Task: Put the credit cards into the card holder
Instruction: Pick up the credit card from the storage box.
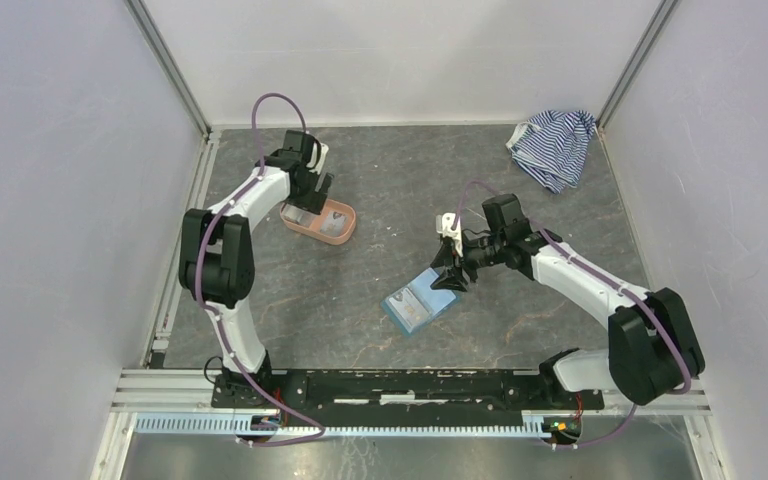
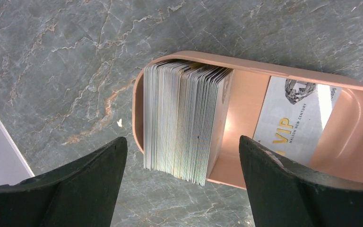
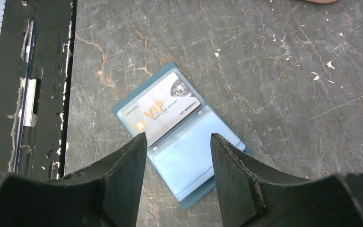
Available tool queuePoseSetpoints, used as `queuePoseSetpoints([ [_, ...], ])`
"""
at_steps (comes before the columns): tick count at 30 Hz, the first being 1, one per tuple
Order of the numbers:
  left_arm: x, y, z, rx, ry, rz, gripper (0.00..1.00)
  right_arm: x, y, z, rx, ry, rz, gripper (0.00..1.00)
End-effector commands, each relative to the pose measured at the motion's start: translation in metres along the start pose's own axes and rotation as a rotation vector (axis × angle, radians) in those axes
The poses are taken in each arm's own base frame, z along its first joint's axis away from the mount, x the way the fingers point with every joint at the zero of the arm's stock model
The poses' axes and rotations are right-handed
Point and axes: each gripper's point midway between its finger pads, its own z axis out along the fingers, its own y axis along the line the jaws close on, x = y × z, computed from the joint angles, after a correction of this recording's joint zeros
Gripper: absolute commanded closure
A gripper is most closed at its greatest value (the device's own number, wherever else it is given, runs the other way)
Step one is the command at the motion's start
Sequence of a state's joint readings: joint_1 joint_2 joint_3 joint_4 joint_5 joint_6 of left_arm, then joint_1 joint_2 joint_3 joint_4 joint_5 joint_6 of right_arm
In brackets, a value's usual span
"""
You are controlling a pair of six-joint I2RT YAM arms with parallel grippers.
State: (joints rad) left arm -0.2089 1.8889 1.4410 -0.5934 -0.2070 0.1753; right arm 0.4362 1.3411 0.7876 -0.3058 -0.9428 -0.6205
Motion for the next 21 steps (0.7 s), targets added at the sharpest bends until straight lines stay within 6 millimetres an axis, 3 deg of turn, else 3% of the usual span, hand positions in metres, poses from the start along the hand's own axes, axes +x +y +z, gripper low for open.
queuePoseSetpoints([
  [1, -0.016, 0.010, 0.005, -0.018, -0.035, 0.072, 0.06, -0.015, -0.007, -0.001, -0.010, -0.025, -0.045, 0.42],
  [9, -0.010, 0.016, 0.020, -0.042, 0.003, 0.068, 0.05, -0.010, -0.008, 0.002, -0.014, -0.011, -0.034, 0.42],
  [21, -0.008, 0.024, 0.021, -0.087, 0.017, 0.054, 0.10, -0.006, -0.008, 0.004, -0.036, 0.003, -0.020, 0.42],
])
